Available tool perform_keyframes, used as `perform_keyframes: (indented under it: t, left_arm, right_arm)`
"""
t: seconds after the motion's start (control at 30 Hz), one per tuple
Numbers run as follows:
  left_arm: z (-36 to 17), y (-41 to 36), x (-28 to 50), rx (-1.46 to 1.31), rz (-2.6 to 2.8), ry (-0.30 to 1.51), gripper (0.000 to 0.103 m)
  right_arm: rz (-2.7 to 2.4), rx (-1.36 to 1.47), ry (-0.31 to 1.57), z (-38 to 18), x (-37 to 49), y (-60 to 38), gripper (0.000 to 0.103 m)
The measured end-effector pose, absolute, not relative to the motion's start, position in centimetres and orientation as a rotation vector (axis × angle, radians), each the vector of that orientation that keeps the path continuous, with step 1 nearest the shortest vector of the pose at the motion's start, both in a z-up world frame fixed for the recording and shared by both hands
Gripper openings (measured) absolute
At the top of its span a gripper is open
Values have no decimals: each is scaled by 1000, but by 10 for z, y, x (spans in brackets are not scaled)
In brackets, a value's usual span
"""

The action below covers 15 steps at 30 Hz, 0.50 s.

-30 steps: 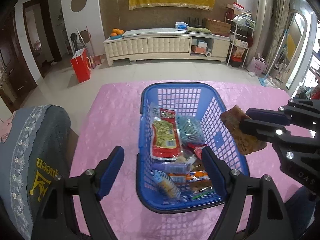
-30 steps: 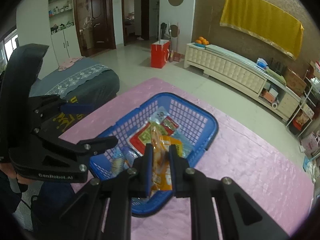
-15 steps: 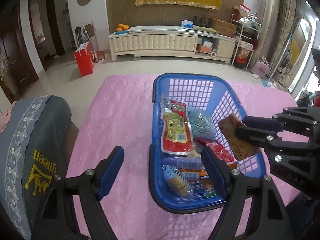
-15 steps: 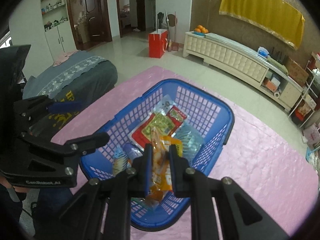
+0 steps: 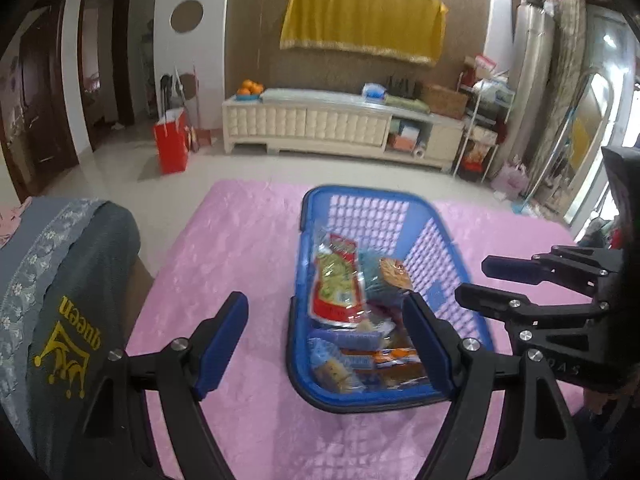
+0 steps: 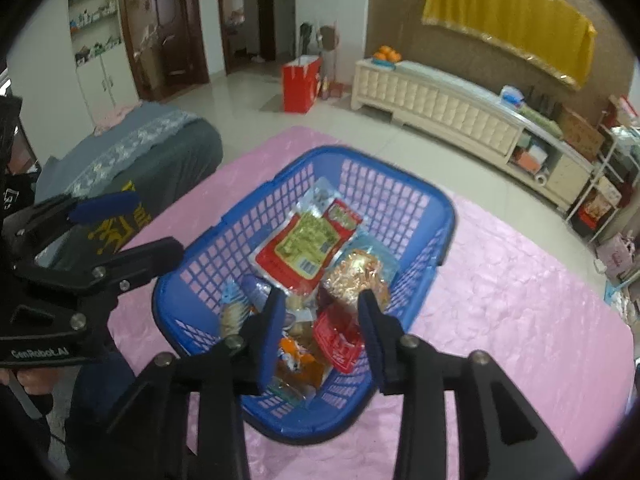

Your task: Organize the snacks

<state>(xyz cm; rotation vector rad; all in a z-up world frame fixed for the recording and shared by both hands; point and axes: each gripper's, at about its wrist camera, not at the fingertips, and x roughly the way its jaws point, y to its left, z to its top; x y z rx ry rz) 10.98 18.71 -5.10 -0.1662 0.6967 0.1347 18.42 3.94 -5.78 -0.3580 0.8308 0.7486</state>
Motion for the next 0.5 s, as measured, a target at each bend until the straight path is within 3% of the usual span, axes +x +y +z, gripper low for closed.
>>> perform_keyframes:
  t: [0.17,0.27,0.37,0.47,0.5]
  left_arm:
    - [-28,164,81,-131,145,606,78]
    - [-13,148,61,-103,144,551,87]
    - [2,133,42,-93,139,499,89]
    - [16,118,24,-86,113,466,103]
    - [21,113,16,-81,109,450,103]
  right_arm:
    - [693,-322,740,-28,159,12,56]
    - [638,-321,674,-10,137,-8,64]
    - [589,-303,621,6,114,-27,74]
    - [562,-260,585,21,92,-46,80]
    - [549,-246,573,25,86,-53,85]
